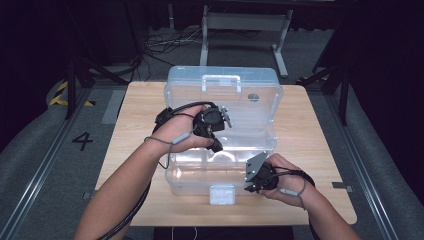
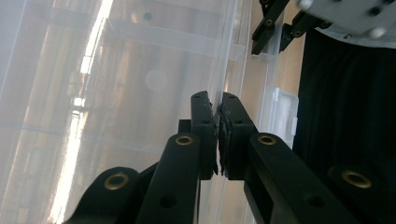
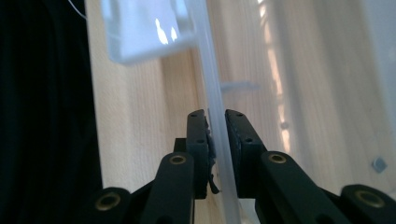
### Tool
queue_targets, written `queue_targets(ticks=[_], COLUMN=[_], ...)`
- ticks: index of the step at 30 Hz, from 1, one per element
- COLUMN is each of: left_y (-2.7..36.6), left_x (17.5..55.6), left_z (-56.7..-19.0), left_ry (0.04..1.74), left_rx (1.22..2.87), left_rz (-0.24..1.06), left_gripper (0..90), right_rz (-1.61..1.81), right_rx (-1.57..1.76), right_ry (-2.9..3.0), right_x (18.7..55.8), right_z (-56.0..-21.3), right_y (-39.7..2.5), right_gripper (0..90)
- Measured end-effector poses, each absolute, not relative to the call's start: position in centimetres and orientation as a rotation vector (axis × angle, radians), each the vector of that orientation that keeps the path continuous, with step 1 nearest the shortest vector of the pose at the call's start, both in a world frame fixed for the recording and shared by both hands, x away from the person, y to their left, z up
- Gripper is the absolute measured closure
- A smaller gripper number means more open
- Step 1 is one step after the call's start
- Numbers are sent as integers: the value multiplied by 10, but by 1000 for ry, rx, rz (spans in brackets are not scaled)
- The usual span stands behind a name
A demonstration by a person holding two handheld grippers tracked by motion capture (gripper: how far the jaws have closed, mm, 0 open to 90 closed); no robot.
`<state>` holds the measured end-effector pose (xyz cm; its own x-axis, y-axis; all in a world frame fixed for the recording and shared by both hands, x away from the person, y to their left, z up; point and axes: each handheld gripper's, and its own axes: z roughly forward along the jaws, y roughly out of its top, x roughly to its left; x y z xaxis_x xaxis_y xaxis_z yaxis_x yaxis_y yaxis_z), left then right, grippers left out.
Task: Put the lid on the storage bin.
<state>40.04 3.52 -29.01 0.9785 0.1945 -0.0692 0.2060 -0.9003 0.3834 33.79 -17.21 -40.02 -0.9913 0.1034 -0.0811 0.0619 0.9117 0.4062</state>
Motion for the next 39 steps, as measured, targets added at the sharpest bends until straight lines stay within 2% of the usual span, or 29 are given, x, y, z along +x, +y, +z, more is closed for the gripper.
queue_targets(ticks=[6, 12, 22, 39], left_y=[34, 33, 33, 30], left_x=[399, 396, 393, 385], left_z=[-291, -292, -293, -296], left_ry=[274, 274, 278, 254], left_rx=[2736, 2748, 2753, 2777], left_rz=[-42, -38, -19, 16], left_gripper=[861, 862, 862, 866], right_rz=[776, 906, 1050, 1341], right_rx=[101, 89, 119, 410], right_ry=[2917, 2882, 2860, 2628], right_x=[331, 329, 331, 340], right_z=[-378, -365, -354, -331], right_y=[-180, -189, -197, -228], right_gripper=[813, 899, 900, 900])
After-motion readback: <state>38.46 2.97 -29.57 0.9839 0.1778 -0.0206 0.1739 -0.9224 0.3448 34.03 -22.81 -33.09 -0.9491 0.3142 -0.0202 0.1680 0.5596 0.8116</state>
